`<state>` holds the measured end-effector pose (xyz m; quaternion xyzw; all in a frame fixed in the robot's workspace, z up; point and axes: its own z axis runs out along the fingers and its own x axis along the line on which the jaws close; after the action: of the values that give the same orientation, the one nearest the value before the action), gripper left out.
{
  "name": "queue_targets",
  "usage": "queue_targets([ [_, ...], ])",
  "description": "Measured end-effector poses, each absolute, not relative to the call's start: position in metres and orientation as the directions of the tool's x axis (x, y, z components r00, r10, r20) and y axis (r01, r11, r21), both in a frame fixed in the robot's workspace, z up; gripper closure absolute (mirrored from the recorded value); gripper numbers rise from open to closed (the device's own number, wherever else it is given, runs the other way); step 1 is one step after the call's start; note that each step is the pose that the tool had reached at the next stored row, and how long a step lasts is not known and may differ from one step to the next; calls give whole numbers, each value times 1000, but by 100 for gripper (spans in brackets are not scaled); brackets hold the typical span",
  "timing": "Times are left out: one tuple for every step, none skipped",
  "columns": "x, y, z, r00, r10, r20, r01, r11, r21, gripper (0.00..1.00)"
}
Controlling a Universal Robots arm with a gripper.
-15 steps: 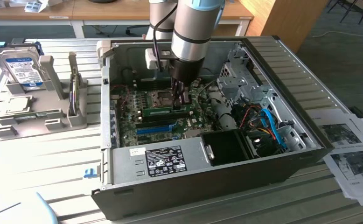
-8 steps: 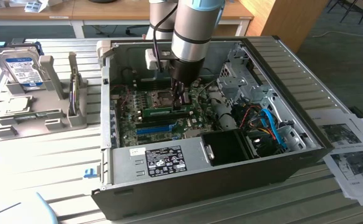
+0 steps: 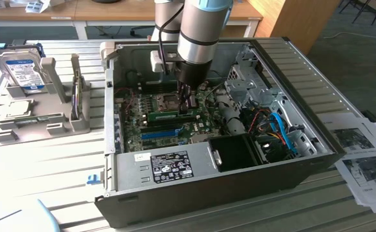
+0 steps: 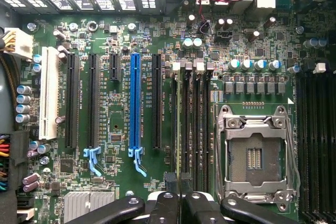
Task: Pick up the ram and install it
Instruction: 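Insert the ram into the slot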
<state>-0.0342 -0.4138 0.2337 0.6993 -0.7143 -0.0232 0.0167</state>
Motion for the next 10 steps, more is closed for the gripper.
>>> queue_targets([
  [-34,-414,234,-22,-1000,-9,-998,21,56,89],
  [-34,-414,233,-22,-1000,-9,-998,21,57,89],
  [-34,-414,233,-22,-1000,-9,-998,21,57,89],
  [-34,-414,233,-22,-1000,-9,-998,21,56,89],
  [-34,-414,233,-22,-1000,-9,-998,21,56,89],
  [-34,-414,233,-22,-1000,-9,-998,21,56,89],
  [-34,-414,233,-22,-1000,-9,-998,21,57,89],
  [-34,-414,232,-22,-1000,-9,-998,21,56,89],
  [-34,-414,232,-21,-1000,-8,-998,21,57,89],
  [-34,-414,232,-22,-1000,-8,-998,21,57,89],
])
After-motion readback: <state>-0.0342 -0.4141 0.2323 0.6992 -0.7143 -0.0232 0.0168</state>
